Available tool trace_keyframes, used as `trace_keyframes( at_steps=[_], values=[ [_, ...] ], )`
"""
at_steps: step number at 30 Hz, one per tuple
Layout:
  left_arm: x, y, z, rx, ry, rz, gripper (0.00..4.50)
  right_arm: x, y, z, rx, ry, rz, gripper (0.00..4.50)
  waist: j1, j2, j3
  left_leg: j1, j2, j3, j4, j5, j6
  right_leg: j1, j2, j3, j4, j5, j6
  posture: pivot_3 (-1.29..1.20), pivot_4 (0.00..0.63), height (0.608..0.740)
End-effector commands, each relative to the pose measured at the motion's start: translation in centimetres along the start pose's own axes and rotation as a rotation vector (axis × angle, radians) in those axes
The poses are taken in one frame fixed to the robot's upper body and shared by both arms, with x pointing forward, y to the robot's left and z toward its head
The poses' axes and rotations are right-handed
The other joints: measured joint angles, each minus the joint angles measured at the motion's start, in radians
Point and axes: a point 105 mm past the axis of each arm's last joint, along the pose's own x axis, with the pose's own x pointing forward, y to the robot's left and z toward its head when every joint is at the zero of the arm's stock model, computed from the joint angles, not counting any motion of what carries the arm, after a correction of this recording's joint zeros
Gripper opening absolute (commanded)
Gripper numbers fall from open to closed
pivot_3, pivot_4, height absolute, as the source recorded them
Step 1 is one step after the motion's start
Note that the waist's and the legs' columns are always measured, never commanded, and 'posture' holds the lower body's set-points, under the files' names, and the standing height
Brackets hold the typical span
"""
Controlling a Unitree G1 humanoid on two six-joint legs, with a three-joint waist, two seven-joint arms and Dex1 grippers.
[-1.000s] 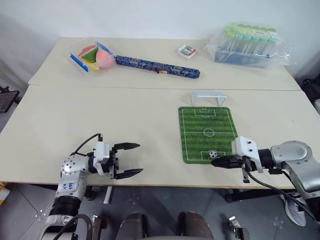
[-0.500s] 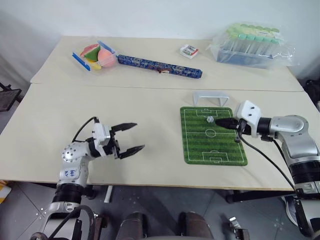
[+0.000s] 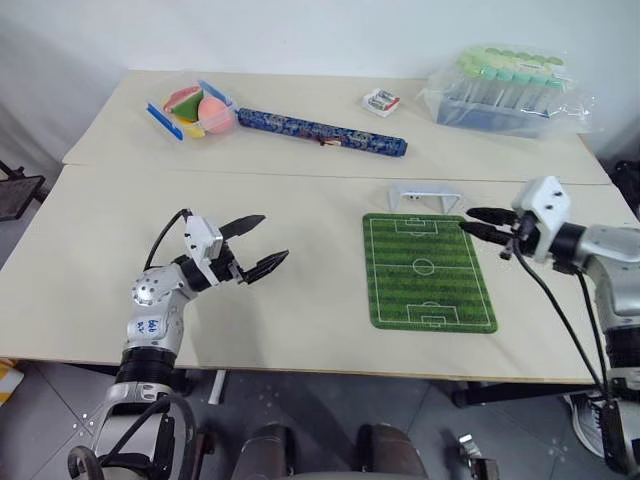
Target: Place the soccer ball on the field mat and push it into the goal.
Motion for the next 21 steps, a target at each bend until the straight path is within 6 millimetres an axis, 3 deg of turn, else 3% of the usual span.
trace_keyframes(
  at_steps=[1, 6, 15, 21],
  values=[
    [-1.1, 0.3, 1.2, 0.030, 0.006, 0.007, 4.50, -3.3, -1.2, -0.8, 0.000, -0.004, -0.028, 2.77, -0.001, 0.000, 0.000, 0.000, 0.000, 0.000, 0.000, 0.000, 0.000, 0.000, 0.000, 0.000, 0.000, 0.000, 0.000, 0.00, 0.150, 0.740],
    [-3.6, 0.8, 2.1, 0.037, 0.046, 0.024, 4.50, -6.1, -1.5, -2.4, 0.043, 0.023, -0.018, 4.49, -0.012, 0.000, 0.000, 0.001, 0.001, 0.000, 0.000, 0.000, 0.000, 0.000, 0.000, 0.001, 0.000, 0.000, 0.000, 0.00, 0.150, 0.740],
    [-8.2, 0.5, 2.6, -0.005, 0.157, 0.007, 4.50, -8.9, -1.7, -4.7, 0.090, 0.091, -0.052, 4.49, -0.014, 0.000, 0.000, 0.005, 0.002, -0.001, -0.002, 0.000, 0.000, 0.001, 0.000, 0.004, 0.000, 0.000, 0.000, 0.00, 0.150, 0.740],
    [-8.6, 1.1, 3.4, -0.004, 0.154, 0.026, 4.50, -8.6, -1.8, -4.9, 0.109, 0.080, -0.081, 4.49, -0.011, 0.000, 0.000, 0.005, 0.002, -0.001, -0.002, 0.000, 0.000, 0.001, 0.000, 0.005, 0.000, 0.000, 0.000, 0.00, 0.150, 0.740]
  ],
)
